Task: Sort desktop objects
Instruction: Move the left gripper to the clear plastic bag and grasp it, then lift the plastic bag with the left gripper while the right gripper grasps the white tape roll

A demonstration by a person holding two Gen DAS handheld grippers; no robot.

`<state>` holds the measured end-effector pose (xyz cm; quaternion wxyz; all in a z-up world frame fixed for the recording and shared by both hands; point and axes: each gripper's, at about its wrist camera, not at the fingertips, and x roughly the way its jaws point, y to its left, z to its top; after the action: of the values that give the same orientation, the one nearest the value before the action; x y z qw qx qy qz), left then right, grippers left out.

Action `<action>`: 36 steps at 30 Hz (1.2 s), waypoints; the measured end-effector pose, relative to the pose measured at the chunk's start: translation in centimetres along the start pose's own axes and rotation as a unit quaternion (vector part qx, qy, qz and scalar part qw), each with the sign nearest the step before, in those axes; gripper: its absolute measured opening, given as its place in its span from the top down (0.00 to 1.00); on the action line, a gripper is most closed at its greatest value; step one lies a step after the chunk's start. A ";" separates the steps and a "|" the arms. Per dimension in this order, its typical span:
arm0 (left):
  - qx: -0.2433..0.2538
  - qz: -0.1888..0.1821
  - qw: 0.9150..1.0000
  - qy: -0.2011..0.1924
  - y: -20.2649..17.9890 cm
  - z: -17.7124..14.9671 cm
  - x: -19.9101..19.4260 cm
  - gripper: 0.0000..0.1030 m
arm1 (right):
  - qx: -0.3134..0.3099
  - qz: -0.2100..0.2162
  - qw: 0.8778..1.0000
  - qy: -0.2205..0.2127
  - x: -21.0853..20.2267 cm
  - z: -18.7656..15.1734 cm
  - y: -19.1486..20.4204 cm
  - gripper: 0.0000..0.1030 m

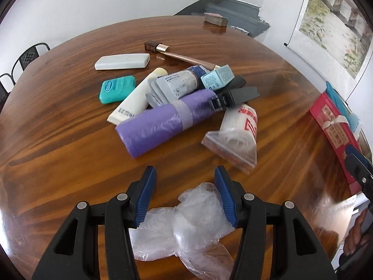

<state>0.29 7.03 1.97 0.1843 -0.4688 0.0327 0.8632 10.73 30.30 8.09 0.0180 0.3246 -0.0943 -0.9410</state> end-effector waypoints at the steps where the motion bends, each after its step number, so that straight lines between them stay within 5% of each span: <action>1: -0.004 -0.006 1.000 -0.002 0.2 -0.1 -0.4 0.46 | -0.001 0.002 1.000 0.001 0.1 0.0 0.1 0.24; 10: 0.009 -0.042 0.999 -0.029 0.7 -0.9 -3.1 0.46 | -0.013 0.013 1.000 0.008 0.7 0.1 1.3 0.22; 19: 0.076 -0.011 0.997 -0.014 -0.6 -2.5 -1.6 0.46 | -0.028 0.019 0.999 0.017 1.6 0.3 2.8 0.22; 28: 0.063 -0.046 0.996 -0.041 0.8 -2.7 -4.7 0.46 | -0.040 0.039 0.998 0.033 2.8 0.6 4.6 0.22; 36: 0.152 -0.042 0.987 -0.029 0.5 -4.4 -4.9 0.45 | -0.048 0.051 0.996 0.048 3.5 0.3 6.0 0.22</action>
<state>6.06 4.15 3.49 0.2900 -0.4113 0.1383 0.8530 7.61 24.08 7.31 0.0864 0.3630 -0.0644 -0.9255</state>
